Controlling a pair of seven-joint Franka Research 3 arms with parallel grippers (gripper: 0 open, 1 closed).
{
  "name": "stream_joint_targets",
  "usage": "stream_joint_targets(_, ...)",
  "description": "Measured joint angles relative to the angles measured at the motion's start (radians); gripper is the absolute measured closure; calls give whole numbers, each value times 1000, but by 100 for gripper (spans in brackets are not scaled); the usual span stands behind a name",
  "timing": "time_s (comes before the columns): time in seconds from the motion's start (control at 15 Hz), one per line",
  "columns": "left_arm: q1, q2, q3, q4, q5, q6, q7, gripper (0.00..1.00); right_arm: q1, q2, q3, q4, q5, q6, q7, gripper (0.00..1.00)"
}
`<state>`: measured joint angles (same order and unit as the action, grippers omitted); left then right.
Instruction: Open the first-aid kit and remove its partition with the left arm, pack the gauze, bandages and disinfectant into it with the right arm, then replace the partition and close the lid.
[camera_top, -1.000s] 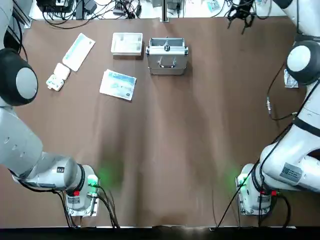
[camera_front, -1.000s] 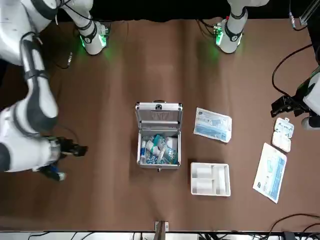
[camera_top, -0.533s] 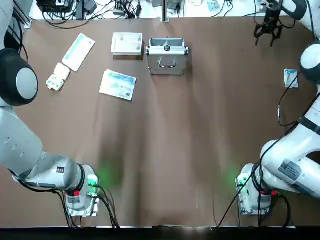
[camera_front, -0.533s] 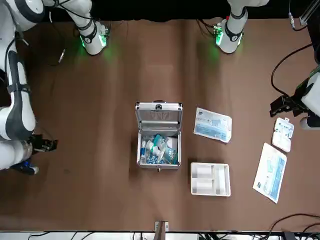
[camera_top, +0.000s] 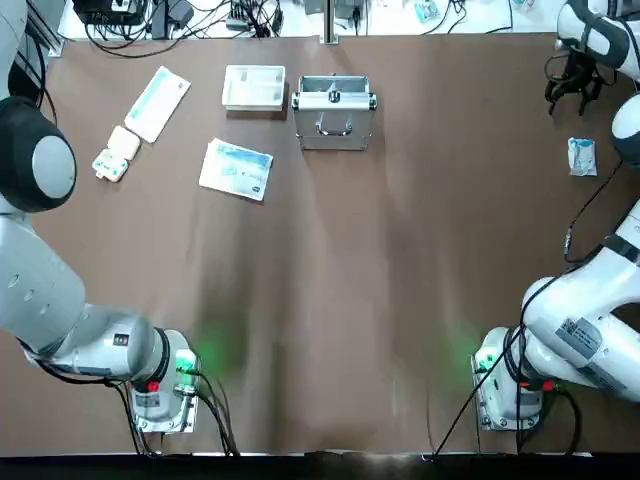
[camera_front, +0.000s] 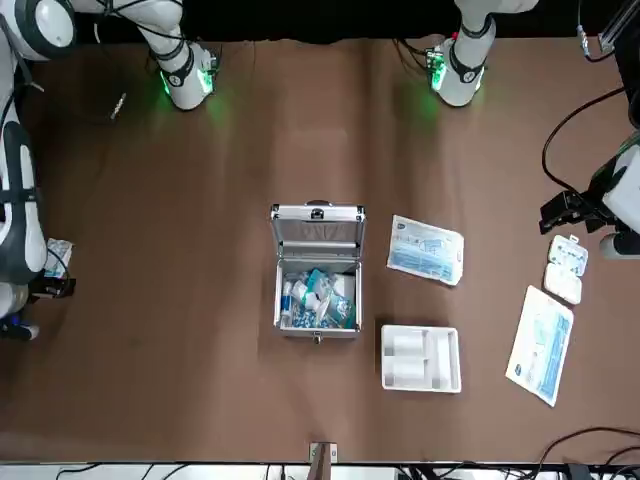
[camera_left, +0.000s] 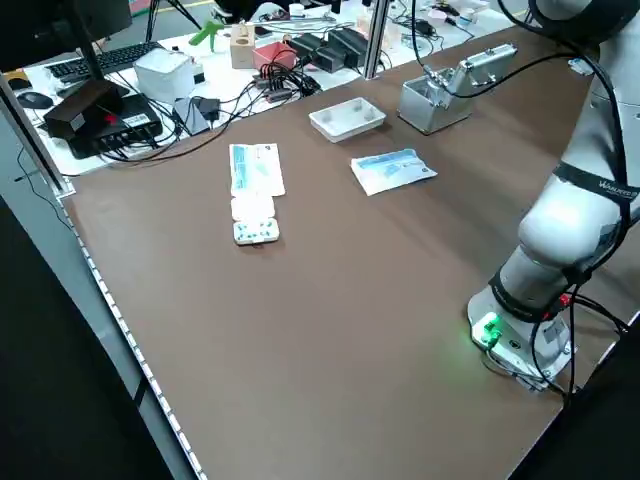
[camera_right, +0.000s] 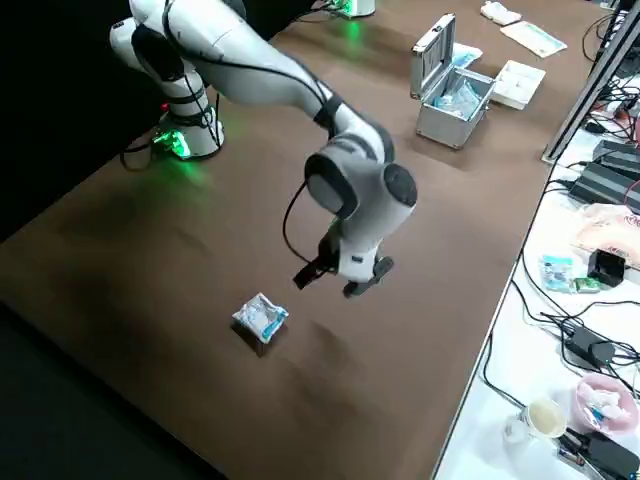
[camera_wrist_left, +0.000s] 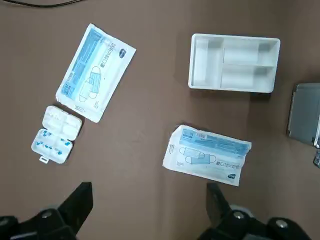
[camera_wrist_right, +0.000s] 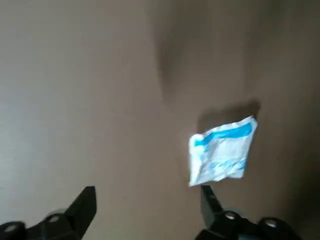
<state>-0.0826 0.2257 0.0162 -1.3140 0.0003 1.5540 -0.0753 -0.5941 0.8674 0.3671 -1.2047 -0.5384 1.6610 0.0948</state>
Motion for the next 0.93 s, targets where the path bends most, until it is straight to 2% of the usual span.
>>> stream_joint_targets(0.07,0,0,0,0,0,0,0,0,-14,11,-13,-4,0,26,-35,19)
stream_joint_targets(0.33,0,0,0,0,0,0,0,0,-66,48,-44,-27,-1,77,-107,26)
stream_joint_targets(0.4,0,0,0,0,0,0,0,0,-68,55,-53,-34,-1,77,-112,32)
stream_joint_targets(0.6,0,0,0,0,0,0,0,0,-69,61,-66,-60,-2,78,-125,32)
stream_joint_targets(0.73,0,0,0,0,0,0,0,0,-69,62,-76,-71,-9,82,-126,38)
stream_joint_targets(0.93,0,0,0,0,0,-1,0,0,-69,68,-85,-76,-19,100,-128,41)
